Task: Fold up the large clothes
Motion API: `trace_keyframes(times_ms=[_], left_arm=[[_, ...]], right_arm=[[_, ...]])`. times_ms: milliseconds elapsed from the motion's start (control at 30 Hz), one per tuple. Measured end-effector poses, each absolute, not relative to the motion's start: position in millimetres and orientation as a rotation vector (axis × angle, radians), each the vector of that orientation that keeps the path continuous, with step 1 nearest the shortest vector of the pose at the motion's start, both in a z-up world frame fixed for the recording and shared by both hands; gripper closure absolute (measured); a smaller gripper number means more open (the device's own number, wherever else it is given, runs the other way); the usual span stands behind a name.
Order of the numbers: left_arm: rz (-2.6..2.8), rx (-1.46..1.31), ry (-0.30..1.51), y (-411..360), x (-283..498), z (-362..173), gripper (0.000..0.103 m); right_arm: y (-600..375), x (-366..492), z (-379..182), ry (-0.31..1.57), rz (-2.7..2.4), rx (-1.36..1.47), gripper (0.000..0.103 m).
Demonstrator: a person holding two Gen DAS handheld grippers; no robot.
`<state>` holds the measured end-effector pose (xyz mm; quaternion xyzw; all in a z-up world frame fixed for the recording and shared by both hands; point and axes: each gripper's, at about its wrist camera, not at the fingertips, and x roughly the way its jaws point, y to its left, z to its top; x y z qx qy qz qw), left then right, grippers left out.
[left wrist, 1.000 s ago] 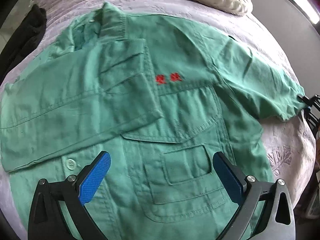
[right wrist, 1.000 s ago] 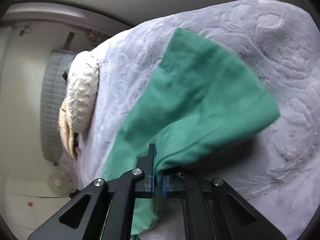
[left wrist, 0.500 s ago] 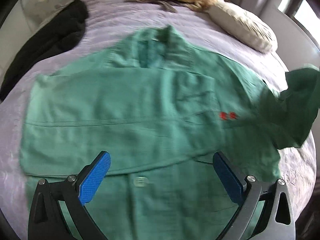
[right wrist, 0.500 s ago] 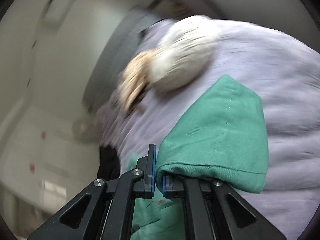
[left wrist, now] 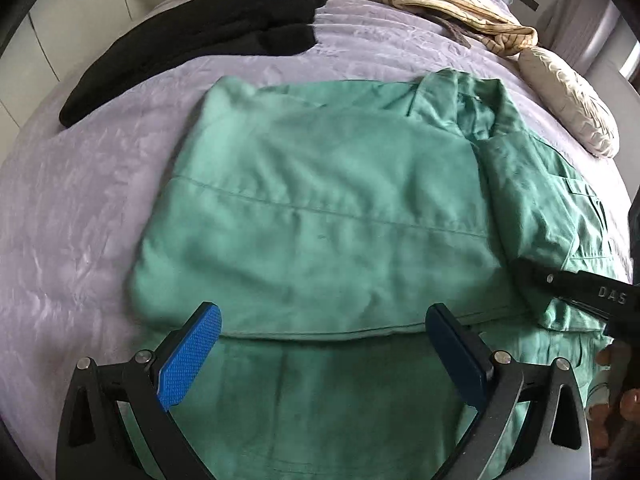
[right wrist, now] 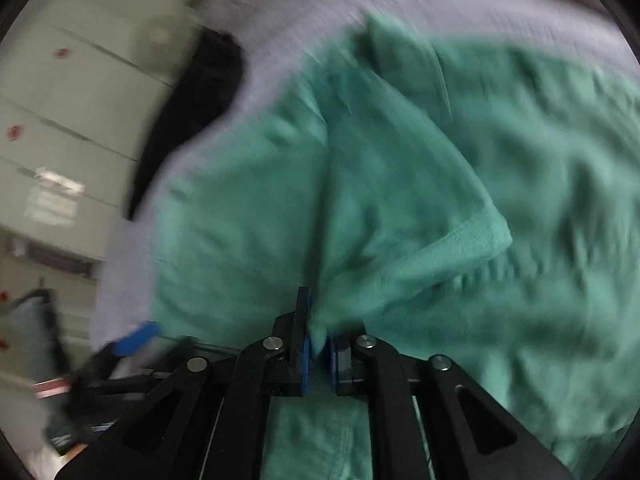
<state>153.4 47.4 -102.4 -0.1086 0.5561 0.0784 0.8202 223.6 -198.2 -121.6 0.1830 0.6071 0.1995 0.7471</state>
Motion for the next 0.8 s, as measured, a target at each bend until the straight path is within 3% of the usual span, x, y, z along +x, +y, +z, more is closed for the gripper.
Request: trace_keyframes(times_ms=[33, 100, 133, 167, 233, 267, 333, 500, 600, 667, 800], left_arm=[[0.166, -0.228, 1.18, 49, 150, -101, 0.0], [0.166, -0.225, 1.174, 56, 145, -101, 0.0], [0.164, -0.23, 1.172, 58, 142, -101, 0.0], [0.162, -0.237, 1.171, 62, 141, -100, 0.0], [0.161, -0.252, 1.166, 70, 139, -100, 0.0], [0.164, -0.255, 1.163, 72, 138, -98, 0.0], [0.176, -0.26, 1.157, 80, 137, -96, 0.0], [0.223, -0.274, 1.138, 99, 134, -94, 0.0], [0.236, -0.282, 1.154, 103, 134, -100, 0.0], [0.237, -0.283, 1.157, 103, 133, -102, 0.0], [0.212, -0.281, 1.161, 97, 138, -103, 0.0]], right_arm=[[-204, 221, -122, 1.331, 0.429, 0.448, 0.092], [-219, 216, -115, 1.306, 0.403, 0.523, 0.064], [-229, 211, -111, 1.269, 0.374, 0.557, 0.041], [-239, 211, -105, 1.227, 0.343, 0.591, 0.036], [-249, 215, -98, 1.185, 0.285, 0.614, 0.04], [-249, 220, -97, 1.183, 0.294, 0.621, 0.062], [-232, 236, -97, 1.205, 0.315, 0.58, 0.09], [-159, 236, -71, 1.122, 0.447, 0.274, 0.09], [-107, 229, -86, 1.188, 0.47, 0.057, 0.078], [-93, 220, -97, 1.233, 0.499, -0.006, 0.057], [-110, 203, -94, 1.255, 0.524, 0.047, 0.051]])
